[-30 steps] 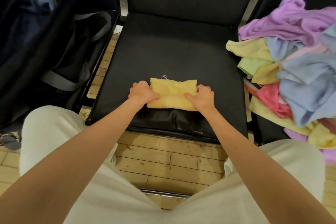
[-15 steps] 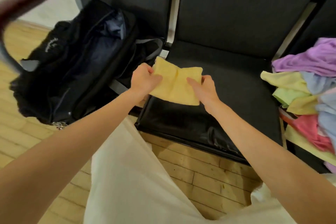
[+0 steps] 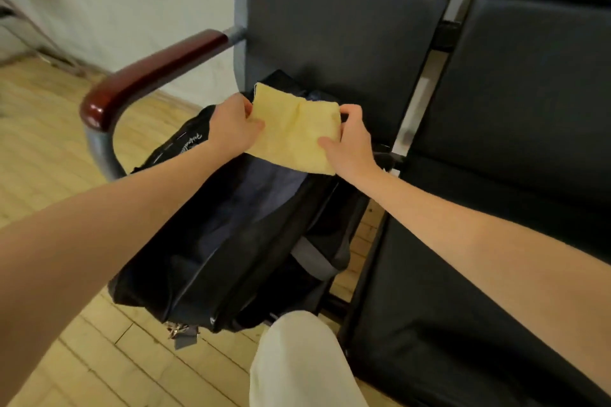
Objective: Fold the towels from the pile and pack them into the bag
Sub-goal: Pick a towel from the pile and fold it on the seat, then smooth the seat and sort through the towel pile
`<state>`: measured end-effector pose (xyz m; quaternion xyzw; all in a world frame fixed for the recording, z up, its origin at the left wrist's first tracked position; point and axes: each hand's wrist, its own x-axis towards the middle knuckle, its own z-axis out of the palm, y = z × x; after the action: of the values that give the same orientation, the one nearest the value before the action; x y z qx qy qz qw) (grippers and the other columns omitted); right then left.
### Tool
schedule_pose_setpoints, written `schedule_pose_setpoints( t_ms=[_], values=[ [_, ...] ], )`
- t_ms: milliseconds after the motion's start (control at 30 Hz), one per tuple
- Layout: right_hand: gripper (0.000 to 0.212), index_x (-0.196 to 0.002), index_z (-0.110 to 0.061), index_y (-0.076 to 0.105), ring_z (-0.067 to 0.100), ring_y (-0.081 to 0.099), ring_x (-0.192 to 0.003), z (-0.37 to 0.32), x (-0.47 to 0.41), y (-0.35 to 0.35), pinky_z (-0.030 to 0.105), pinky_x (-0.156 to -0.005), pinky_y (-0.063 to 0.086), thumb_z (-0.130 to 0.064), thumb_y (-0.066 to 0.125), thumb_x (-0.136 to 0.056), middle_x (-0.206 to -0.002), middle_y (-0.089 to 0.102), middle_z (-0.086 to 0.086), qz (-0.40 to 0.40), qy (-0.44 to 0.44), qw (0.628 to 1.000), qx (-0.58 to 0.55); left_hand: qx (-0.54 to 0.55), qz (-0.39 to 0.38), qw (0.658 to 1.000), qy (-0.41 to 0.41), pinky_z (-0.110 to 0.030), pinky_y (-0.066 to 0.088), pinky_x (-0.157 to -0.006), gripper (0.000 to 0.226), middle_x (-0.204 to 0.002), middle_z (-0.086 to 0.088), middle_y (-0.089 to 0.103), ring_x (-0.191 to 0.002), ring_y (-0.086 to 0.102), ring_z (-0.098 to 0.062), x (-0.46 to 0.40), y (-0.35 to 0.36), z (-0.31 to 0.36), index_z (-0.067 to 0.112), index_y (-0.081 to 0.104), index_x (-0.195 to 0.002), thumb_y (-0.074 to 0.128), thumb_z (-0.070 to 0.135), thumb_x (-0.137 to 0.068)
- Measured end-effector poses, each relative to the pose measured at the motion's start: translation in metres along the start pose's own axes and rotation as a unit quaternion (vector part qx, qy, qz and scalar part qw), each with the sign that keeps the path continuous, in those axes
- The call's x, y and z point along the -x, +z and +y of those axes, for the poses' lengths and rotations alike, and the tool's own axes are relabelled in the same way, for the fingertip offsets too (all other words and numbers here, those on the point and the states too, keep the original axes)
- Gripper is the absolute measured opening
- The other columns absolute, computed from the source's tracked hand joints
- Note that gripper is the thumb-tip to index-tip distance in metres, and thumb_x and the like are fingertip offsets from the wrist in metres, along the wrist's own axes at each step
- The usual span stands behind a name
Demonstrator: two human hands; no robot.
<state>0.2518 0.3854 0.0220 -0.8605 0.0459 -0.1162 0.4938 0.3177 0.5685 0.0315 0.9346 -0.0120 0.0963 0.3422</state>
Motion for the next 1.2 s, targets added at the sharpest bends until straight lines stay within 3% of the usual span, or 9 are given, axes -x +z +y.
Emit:
schedule_pose_setpoints(
  t_ms=[133, 200, 433, 533, 633, 733, 867, 1067, 1200],
  values=[
    [0.040, -0.122, -0.008, 0.038, 0.025, 0.055, -0.107, 0.013, -0.040, 0.052, 0.035, -0.082, 0.046, -0.002, 0.056, -0.087, -0.113, 0.055, 0.008, -0.001, -0.048, 0.994, 0.097, 0.110, -0.009, 0.991, -0.069, -0.027, 0.041, -0.079, 0.033, -0.100, -0.002, 0.053, -0.097, 0.052, -0.017, -0.031, 0.037, -0.034, 0.005, 0.055, -0.114, 0.066, 0.016, -0.084],
    [0.036, -0.118, -0.007, 0.039, 0.030, 0.056, -0.101, 0.021, -0.056, 0.073, 0.035, -0.072, 0.042, -0.001, 0.055, -0.086, -0.110, 0.057, 0.012, -0.022, -0.049, 0.987, 0.154, 0.118, -0.027, 0.990, -0.072, -0.025, 0.039, -0.076, 0.034, -0.103, -0.003, 0.052, -0.098, 0.051, -0.016, -0.040, 0.059, -0.047, 0.006, 0.054, -0.115, 0.066, 0.015, -0.085],
    [0.026, -0.105, -0.009, 0.034, 0.036, 0.057, -0.098, 0.064, -0.086, 0.106, 0.036, -0.063, 0.030, 0.004, 0.049, -0.088, -0.103, 0.055, 0.017, -0.059, -0.038, 0.972, 0.223, -0.037, -0.026, 0.996, -0.080, -0.037, 0.040, -0.090, 0.028, -0.123, -0.014, 0.056, -0.114, 0.052, -0.032, -0.079, 0.090, -0.083, 0.005, 0.052, -0.117, 0.055, 0.013, -0.091],
    [0.034, -0.121, -0.004, 0.034, 0.036, 0.056, -0.101, 0.078, -0.088, 0.114, 0.036, -0.066, 0.032, -0.001, 0.050, -0.091, -0.113, 0.054, 0.019, -0.053, -0.045, 0.966, 0.250, -0.118, -0.030, 0.987, -0.104, -0.050, 0.021, -0.111, 0.025, -0.119, -0.014, 0.059, -0.117, 0.051, -0.035, -0.089, 0.103, -0.084, 0.009, 0.054, -0.114, 0.053, 0.009, -0.088],
    [0.039, -0.126, -0.005, 0.032, 0.037, 0.055, -0.105, 0.085, -0.090, 0.121, 0.036, -0.070, 0.034, -0.004, 0.053, -0.093, -0.121, 0.051, 0.020, -0.045, -0.033, 0.957, 0.285, -0.187, -0.021, 0.975, -0.114, -0.053, 0.009, -0.113, 0.025, -0.115, -0.013, 0.061, -0.116, 0.052, -0.035, -0.092, 0.118, -0.086, 0.011, 0.055, -0.109, 0.048, 0.003, -0.086],
    [0.035, -0.126, -0.003, 0.033, 0.036, 0.055, -0.103, 0.085, -0.090, 0.118, 0.034, -0.069, 0.033, 0.001, 0.046, -0.094, -0.123, 0.048, 0.021, -0.035, -0.036, 0.956, 0.290, -0.254, -0.020, 0.962, -0.102, -0.049, 0.013, -0.113, 0.029, -0.120, -0.014, 0.059, -0.119, 0.051, -0.034, -0.090, 0.123, -0.093, 0.010, 0.053, -0.117, 0.052, 0.007, -0.087],
    [0.036, -0.117, -0.001, 0.038, 0.036, 0.052, -0.104, 0.071, -0.082, 0.101, 0.030, -0.061, 0.032, 0.009, 0.049, -0.085, -0.123, 0.046, 0.022, -0.120, -0.056, 0.951, 0.278, -0.282, -0.062, 0.956, -0.046, -0.046, 0.026, -0.108, 0.038, -0.127, -0.017, 0.054, -0.121, 0.049, -0.035, -0.078, 0.114, -0.096, 0.005, 0.046, -0.126, 0.055, 0.014, -0.090],
    [0.033, -0.121, 0.000, 0.045, 0.031, 0.042, -0.121, 0.038, -0.048, 0.031, 0.036, -0.088, 0.037, -0.003, 0.052, -0.088, -0.129, 0.044, 0.015, -0.117, -0.140, 0.914, 0.361, -0.198, -0.117, 0.973, 0.010, -0.046, 0.041, -0.095, 0.046, -0.131, -0.025, 0.049, -0.121, 0.047, -0.042, -0.037, 0.080, -0.052, -0.002, 0.040, -0.133, 0.053, 0.015, -0.092],
    [0.049, -0.134, 0.001, 0.038, 0.032, 0.029, -0.136, 0.031, -0.009, -0.041, 0.042, -0.106, 0.035, -0.009, 0.055, -0.090, -0.145, 0.034, 0.017, -0.109, -0.091, 0.904, 0.403, -0.157, -0.133, 0.976, 0.076, -0.044, 0.043, -0.090, 0.040, -0.125, -0.024, 0.054, -0.114, 0.051, -0.040, 0.001, 0.066, 0.004, -0.002, 0.046, -0.128, 0.050, 0.019, -0.095]
  ],
)
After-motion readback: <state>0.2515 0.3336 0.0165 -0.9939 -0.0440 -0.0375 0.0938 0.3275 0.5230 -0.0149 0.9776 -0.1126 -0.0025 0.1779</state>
